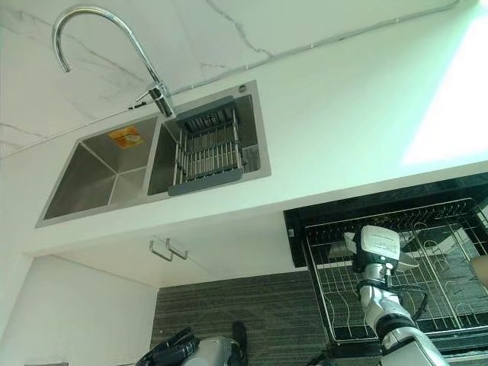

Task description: Place the dishes in the dishwasher.

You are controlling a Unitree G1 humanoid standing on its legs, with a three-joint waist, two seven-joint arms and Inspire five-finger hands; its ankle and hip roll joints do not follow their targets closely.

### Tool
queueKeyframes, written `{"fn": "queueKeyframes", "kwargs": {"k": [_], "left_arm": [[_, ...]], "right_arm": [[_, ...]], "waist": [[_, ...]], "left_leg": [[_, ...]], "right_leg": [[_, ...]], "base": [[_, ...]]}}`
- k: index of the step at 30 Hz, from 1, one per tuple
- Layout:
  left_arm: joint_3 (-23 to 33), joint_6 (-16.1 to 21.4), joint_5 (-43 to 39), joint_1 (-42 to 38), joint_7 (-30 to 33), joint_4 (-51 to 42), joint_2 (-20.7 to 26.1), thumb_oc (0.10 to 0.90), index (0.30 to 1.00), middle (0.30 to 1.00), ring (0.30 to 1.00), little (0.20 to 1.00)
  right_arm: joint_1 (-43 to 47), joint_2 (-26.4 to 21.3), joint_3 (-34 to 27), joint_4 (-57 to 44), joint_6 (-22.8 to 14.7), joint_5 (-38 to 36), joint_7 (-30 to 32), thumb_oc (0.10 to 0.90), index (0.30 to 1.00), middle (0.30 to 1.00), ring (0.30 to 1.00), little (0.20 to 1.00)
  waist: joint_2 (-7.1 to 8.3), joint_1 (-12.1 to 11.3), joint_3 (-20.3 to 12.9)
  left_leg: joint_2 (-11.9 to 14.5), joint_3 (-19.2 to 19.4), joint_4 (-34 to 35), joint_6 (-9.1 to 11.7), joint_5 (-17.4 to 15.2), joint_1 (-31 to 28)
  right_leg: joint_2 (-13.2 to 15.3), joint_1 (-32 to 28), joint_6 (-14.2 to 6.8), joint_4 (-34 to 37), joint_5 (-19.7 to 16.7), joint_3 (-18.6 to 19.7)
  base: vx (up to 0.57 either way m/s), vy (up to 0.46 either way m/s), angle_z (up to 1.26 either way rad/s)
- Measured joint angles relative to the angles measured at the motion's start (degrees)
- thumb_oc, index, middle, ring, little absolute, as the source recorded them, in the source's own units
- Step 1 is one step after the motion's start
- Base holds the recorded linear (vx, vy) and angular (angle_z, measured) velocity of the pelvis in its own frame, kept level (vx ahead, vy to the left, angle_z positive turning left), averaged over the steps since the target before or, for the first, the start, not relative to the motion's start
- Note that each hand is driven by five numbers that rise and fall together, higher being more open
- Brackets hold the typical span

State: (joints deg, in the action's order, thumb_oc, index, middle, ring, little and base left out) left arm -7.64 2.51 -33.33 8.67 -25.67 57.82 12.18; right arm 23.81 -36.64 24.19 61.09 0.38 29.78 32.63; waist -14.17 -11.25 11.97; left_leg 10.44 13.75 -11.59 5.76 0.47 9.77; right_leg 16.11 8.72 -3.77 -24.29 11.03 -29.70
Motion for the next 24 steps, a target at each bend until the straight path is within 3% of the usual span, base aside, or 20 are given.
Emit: {"fn": "queueKeyframes", "kwargs": {"k": [2,5,14,19,24], "left_arm": [[0.03,0.13,-0.03,0.01,-0.04,0.02,0.01,0.8,0.9,0.9,0.9,0.9],[0.65,0.36,-0.08,-0.23,0.12,0.02,0.73,0.8,0.9,0.9,0.9,0.9],[1.14,0.1,1.08,-1.29,-0.14,0.07,5.24,0.8,0.9,0.9,0.9,0.9],[2.01,-0.02,2.8,-1.54,0.09,0.05,5.61,0.8,0.9,0.9,0.9,0.9],[3.47,-0.16,3.48,-1.41,0.57,0.0,5.95,0.8,0.9,0.9,0.9,0.9]], "right_arm": [[0.43,0.52,-0.15,0.11,-0.08,-3.4,-2.09,0.8,0.9,0.9,0.9,0.9],[1.51,0.78,-3.87,0.19,-0.02,-14.78,-12.59,0.8,0.9,0.9,0.9,0.9],[1.95,0.98,-5.31,2.29,3.93,-26.85,-30.43,0.8,0.9,0.9,0.9,0.9],[-1.02,4.61,-8.26,-1.31,5.3,-35.44,-35.56,0.8,0.9,0.9,0.9,0.9],[-10.76,7.12,-13.71,-15.8,7.64,-42.34,-37.7,0.8,0.9,0.9,0.9,0.9]], "waist": [[0.39,0.02,0.28],[2.38,0.16,0.97],[8.37,0.38,0.35],[9.84,2.18,0.76],[11.49,4.82,1.49]], "left_leg": [[-0.04,-0.05,0.0,0.0,0.0,-0.12],[-0.06,-0.04,0.32,0.0,-0.02,-1.09],[0.44,-0.36,0.52,0.01,-0.14,-2.01],[0.81,0.17,0.44,-0.19,-0.3,-1.87],[1.73,1.95,-0.42,-0.26,-1.48,-2.43]], "right_leg": [[0.11,-0.35,-0.06,0.14,0.03,-0.09],[0.27,-1.33,-0.2,0.29,0.14,-0.01],[-0.87,-3.24,0.0,2.09,-0.47,-0.62],[-2.02,-3.3,0.0,4.2,-2.06,-0.01],[-3.63,-3.62,0.01,7.18,-4.12,2.15]], "base": [[0.0,0.01,0.02],[0.0,-0.011,0.01],[0.02,-0.036,0.02],[0.04,-0.021,-0.09],[0.04,-0.006,-0.25]]}}
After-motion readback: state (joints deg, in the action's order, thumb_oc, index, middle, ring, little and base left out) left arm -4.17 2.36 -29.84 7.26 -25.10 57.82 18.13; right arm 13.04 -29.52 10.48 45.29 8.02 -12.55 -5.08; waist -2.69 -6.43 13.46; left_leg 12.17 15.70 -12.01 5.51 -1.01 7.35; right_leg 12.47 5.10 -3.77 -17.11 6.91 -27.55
